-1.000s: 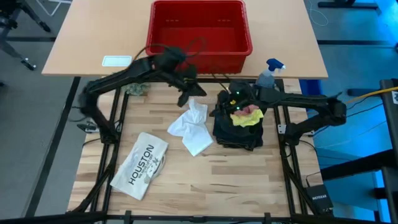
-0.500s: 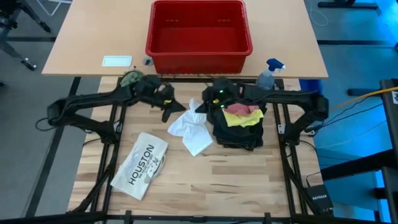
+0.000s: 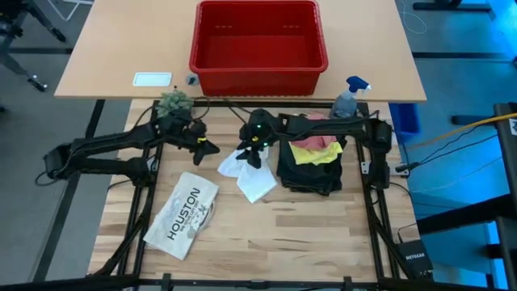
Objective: Fold laundry
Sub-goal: Fold the white panty
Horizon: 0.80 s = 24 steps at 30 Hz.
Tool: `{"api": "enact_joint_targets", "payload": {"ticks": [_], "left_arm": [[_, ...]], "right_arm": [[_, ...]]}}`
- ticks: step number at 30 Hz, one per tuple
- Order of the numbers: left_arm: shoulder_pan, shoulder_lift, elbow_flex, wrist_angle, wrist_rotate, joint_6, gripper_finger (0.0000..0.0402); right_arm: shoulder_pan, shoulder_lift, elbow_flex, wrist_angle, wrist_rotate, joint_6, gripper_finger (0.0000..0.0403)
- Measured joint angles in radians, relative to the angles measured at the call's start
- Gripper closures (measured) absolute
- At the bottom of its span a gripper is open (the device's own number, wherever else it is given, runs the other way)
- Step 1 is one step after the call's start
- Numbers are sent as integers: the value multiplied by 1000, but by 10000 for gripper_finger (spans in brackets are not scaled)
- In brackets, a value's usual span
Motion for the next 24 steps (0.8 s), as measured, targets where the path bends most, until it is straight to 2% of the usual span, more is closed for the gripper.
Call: {"api": "enact_joint_targets", "payload": {"ticks": [4, 9, 24], "left_arm": [[38, -84, -54, 3, 0, -32, 332], [52, -126, -68, 2, 0, -28, 309], [52, -128, -68, -4, -12, 3, 304]], "right_arm": [[0, 49, 24, -11, 26, -46, 189], [0, 94, 33, -9, 76, -102, 185], [41, 183, 33, 30, 200, -144, 185]]}}
